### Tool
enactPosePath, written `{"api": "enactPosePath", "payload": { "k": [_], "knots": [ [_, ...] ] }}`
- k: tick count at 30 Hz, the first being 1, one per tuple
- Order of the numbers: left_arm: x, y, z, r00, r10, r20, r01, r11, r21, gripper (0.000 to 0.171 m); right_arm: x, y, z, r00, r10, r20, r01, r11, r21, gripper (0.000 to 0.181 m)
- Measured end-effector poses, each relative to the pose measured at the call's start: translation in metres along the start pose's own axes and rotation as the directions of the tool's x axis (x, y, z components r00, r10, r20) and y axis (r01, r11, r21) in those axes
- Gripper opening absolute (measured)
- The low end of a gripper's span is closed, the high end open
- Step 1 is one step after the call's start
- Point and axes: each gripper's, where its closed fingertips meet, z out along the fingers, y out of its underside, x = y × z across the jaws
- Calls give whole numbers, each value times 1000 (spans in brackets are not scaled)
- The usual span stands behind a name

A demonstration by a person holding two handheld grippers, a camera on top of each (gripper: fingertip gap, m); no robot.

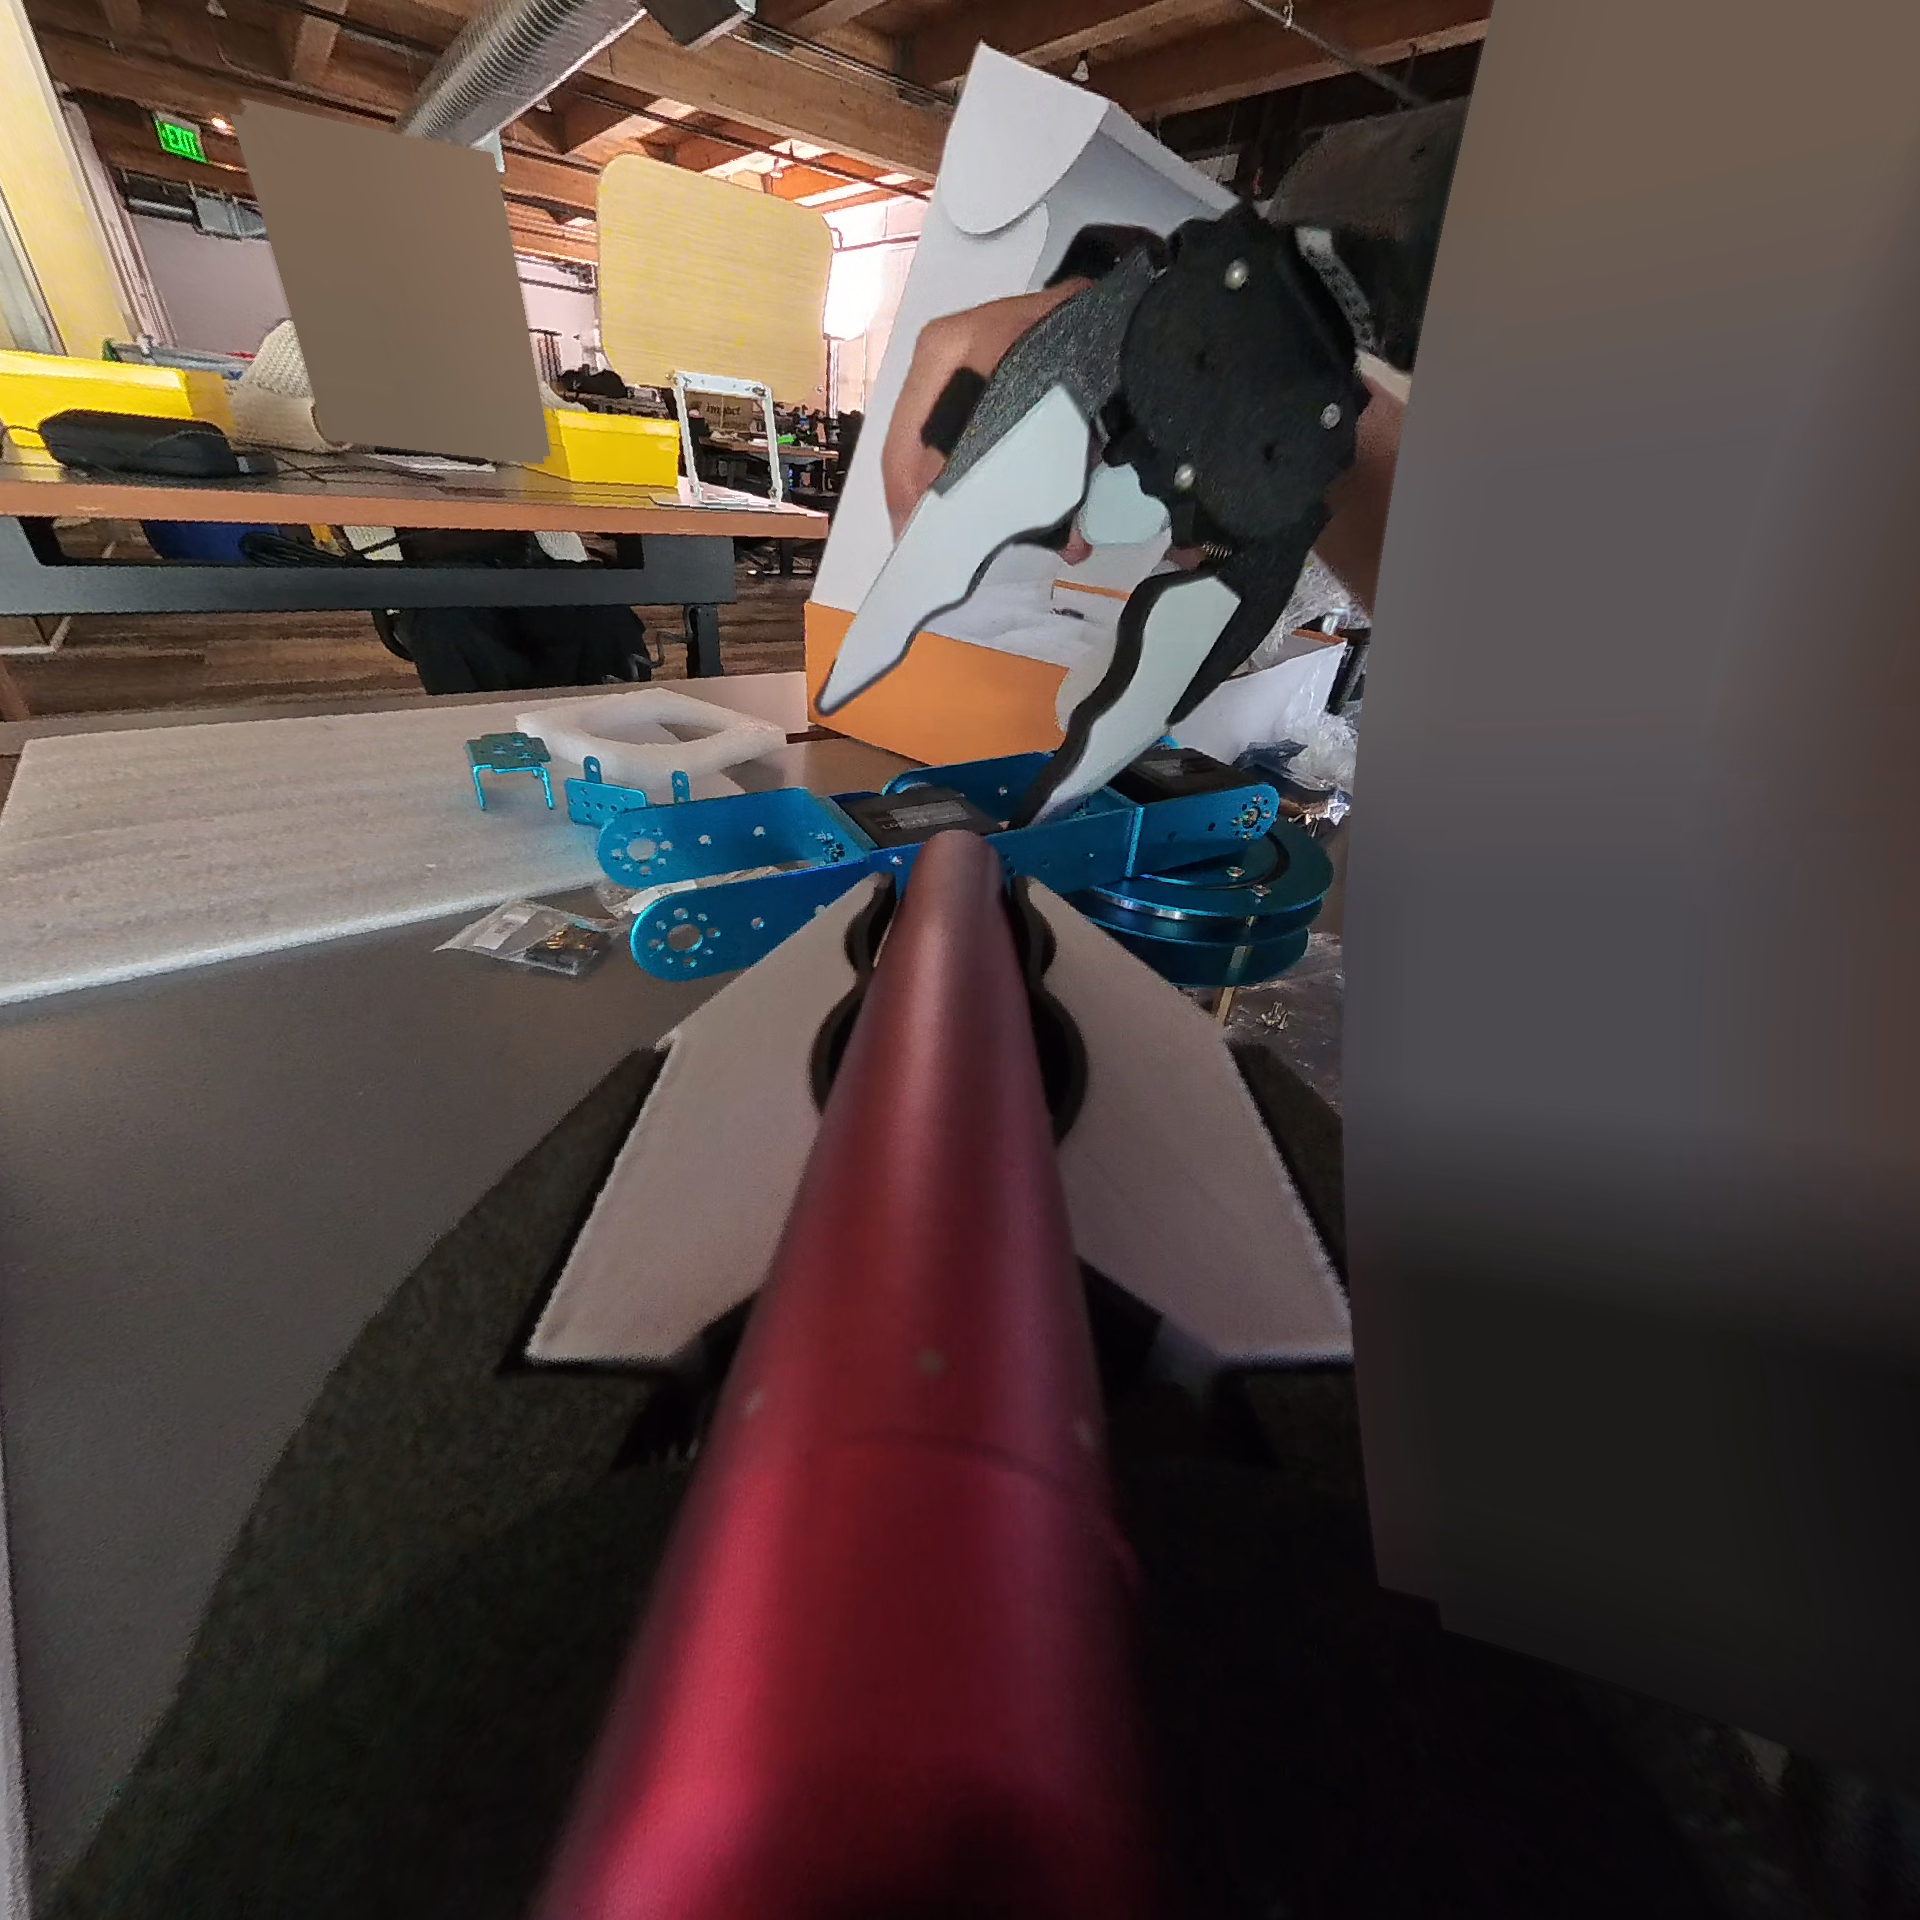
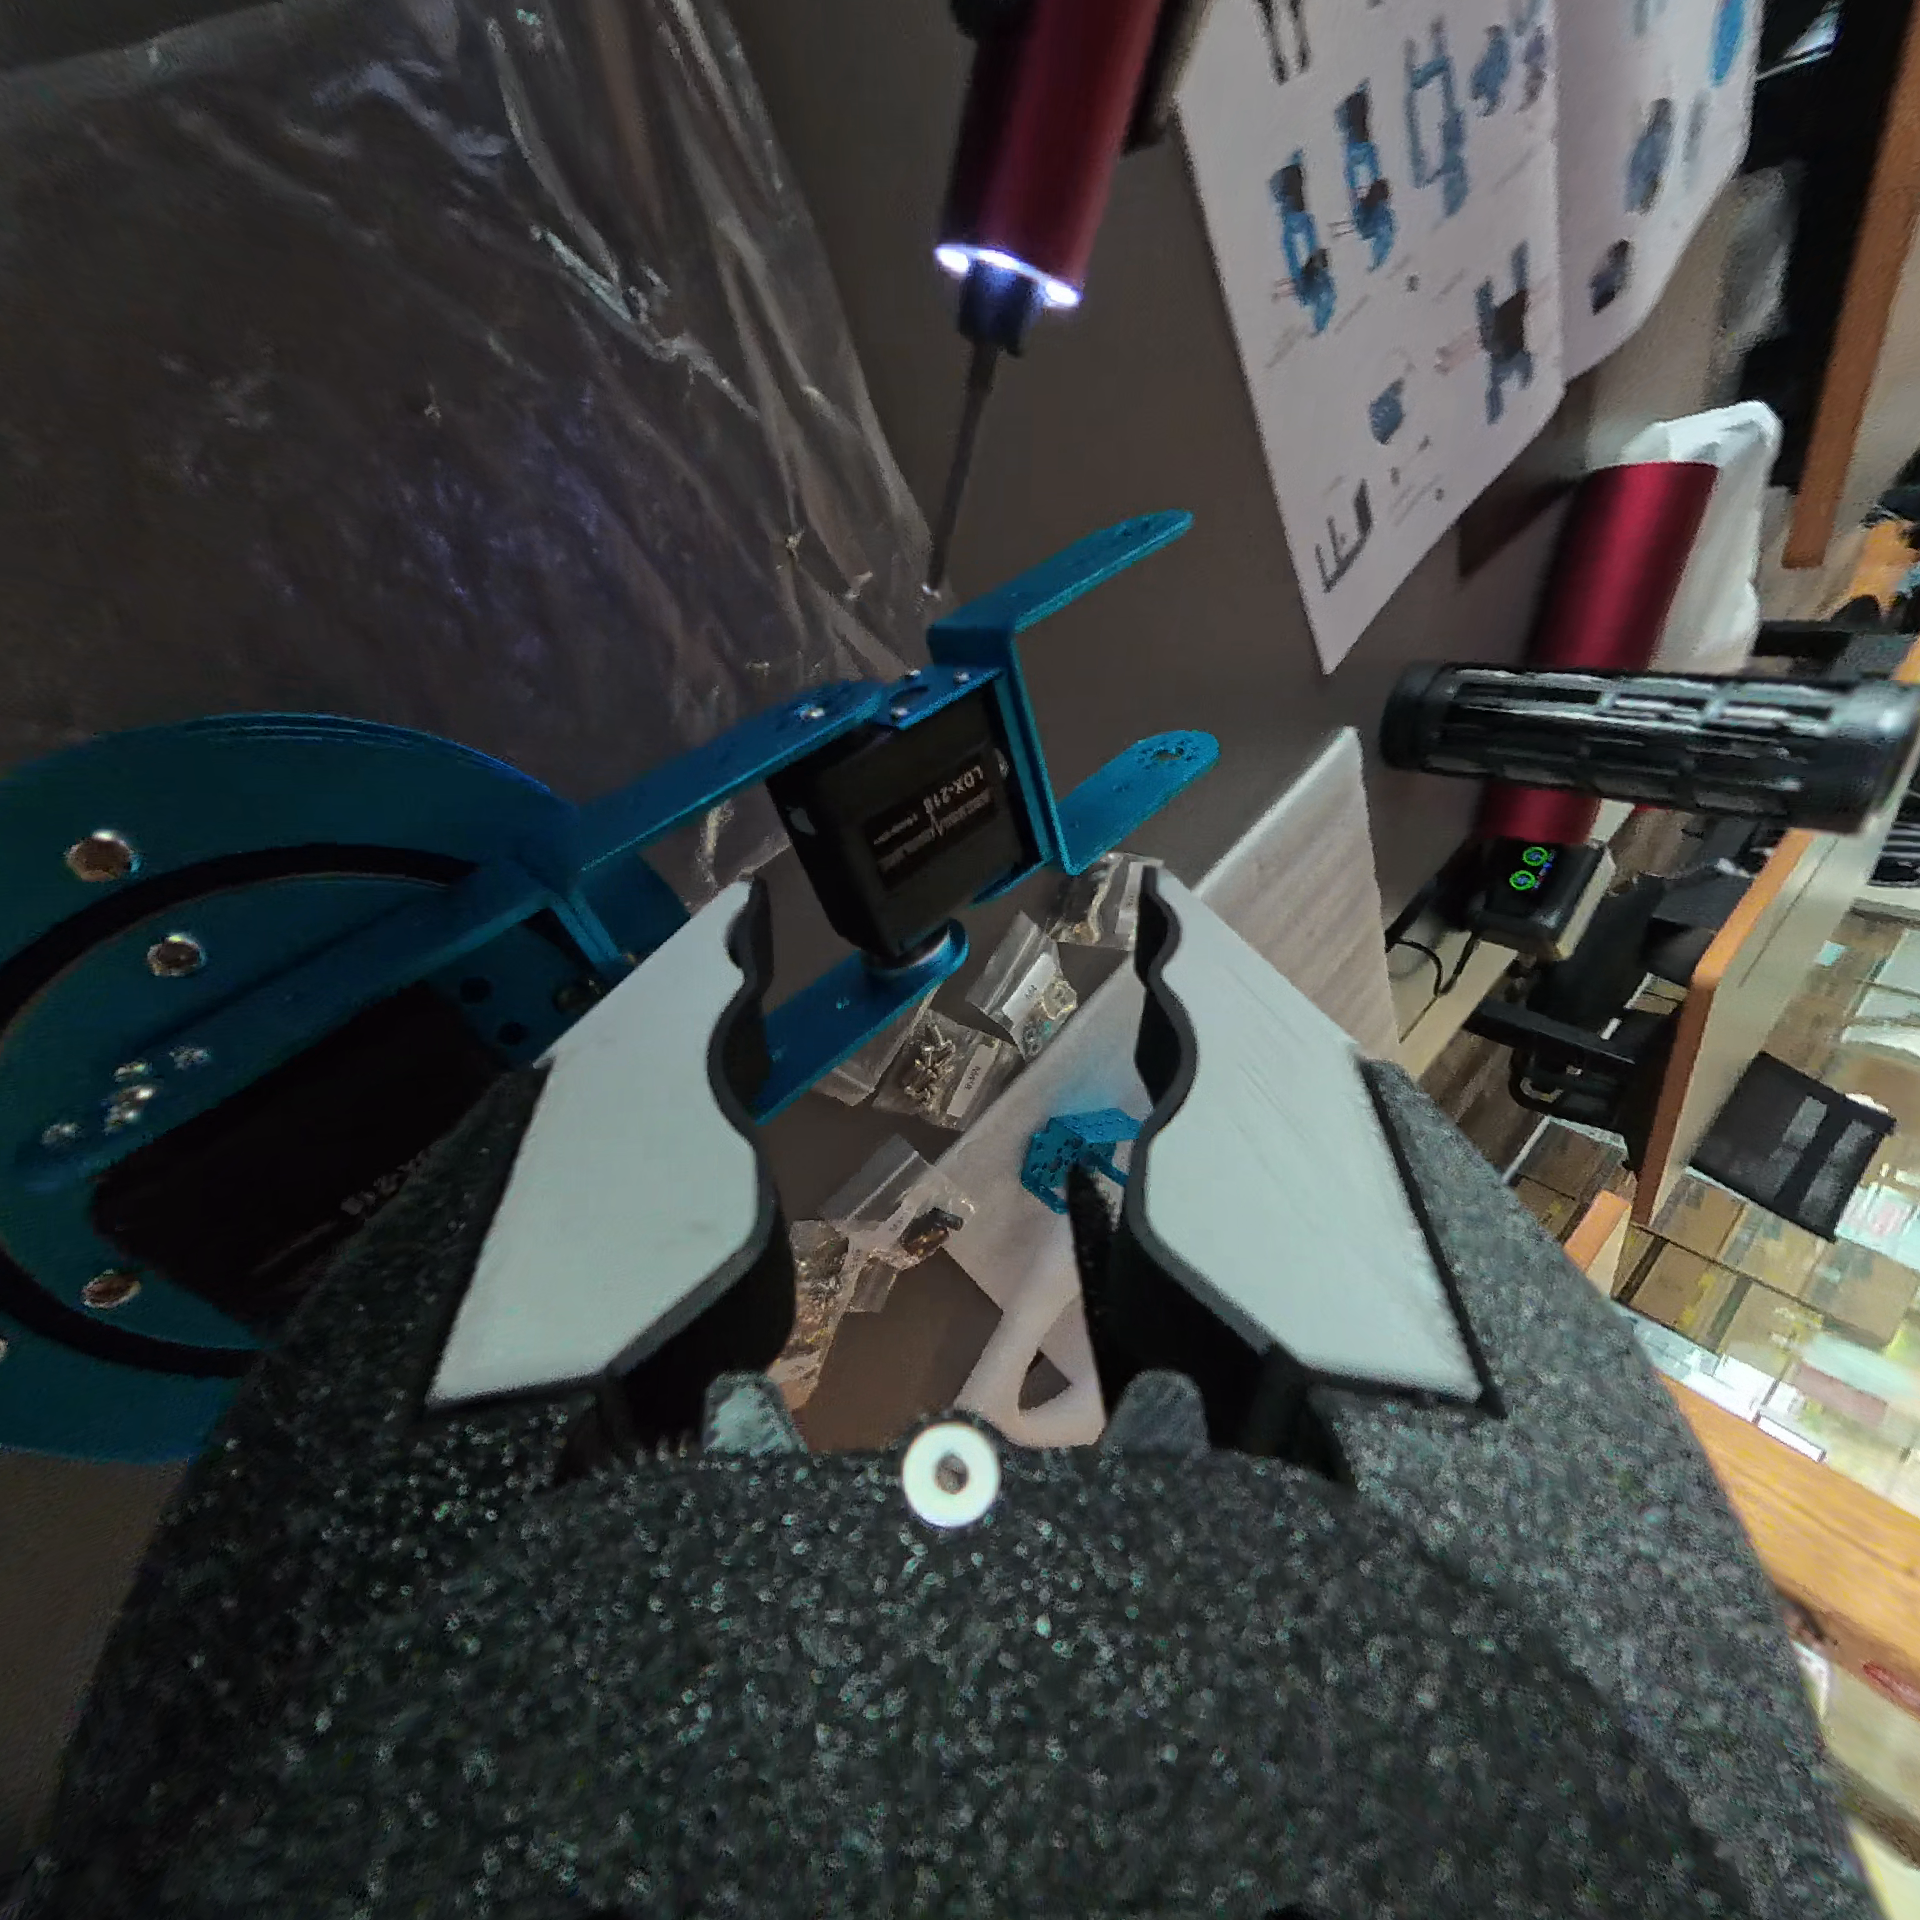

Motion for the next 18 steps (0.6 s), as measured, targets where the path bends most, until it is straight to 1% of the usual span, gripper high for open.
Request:
{"api": "enactPosePath", "payload": {
  "k": [2, 3, 5, 6, 7, 9, 10, 13, 14, 16, 17, 18],
  "knots": [
    [0, 0, -1, 1000, -21, -1, 21, 1000, -4, 22, -2, -2, 8, 999, -43, 26, 43, 999, -20, 68],
    [0, 0, -2, 999, -32, 0, 32, 999, -5, 22, -2, -3, 12, 998, -64, 26, 65, 997, -32, 67],
    [-1, 0, -5, 999, -45, 0, 45, 999, -3, 22, -4, -6, 16, 995, -103, 19, 104, 994, -42, 59],
    [-1, 0, -8, 999, -48, 1, 48, 999, -1, 22, -3, -6, 15, 994, -111, 5, 111, 993, -44, 61],
    [-2, -1, -10, 999, -50, 3, 50, 999, 1, 22, -1, -6, 15, 994, -108, -11, 107, 993, -40, 63],
    [-2, -1, -14, 998, -57, 5, 57, 998, 4, 22, -3, -7, 14, 997, -83, -4, 83, 996, -23, 59],
    [-2, -1, -16, 998, -62, 4, 62, 998, 4, 21, -3, -7, 14, 997, -71, -1, 71, 997, -16, 60],
    [0, 0, -17, 997, -72, -2, 71, 997, -5, 22, -5, -7, 16, 996, -81, 30, 82, 996, -23, 60],
    [0, 0, -17, 997, -71, -4, 71, 997, -11, 22, -9, -5, 17, 994, -87, 64, 90, 995, -40, 57],
    [2, 1, -15, 998, -66, -9, 66, 998, -19, 22, -11, -4, 18, 989, -79, 128, 89, 993, -75, 63],
    [2, 1, -14, 998, -64, -11, 64, 998, -21, 22, -11, -2, 19, 985, -66, 159, 82, 992, -93, 67],
    [3, 0, -14, 998, -62, -14, 62, 998, -20, 22, -10, 0, 21, 982, -57, 178, 78, 991, -113, 76]
  ]
}}
